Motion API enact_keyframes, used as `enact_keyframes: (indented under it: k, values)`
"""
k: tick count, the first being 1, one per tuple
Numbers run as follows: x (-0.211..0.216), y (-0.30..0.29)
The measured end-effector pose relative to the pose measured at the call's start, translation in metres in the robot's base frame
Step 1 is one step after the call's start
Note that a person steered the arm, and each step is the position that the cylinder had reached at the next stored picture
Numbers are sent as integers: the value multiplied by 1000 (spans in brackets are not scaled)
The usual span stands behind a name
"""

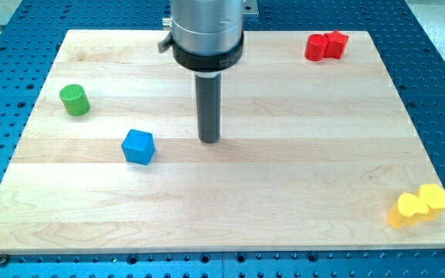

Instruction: Separate the green star from the blue triangle

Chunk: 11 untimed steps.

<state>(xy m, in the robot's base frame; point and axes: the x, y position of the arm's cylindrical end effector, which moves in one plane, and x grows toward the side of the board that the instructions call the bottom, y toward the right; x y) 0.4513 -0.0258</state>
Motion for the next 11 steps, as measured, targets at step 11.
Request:
enact_keyframes:
  k: [11]
  values:
    - [-192,-142]
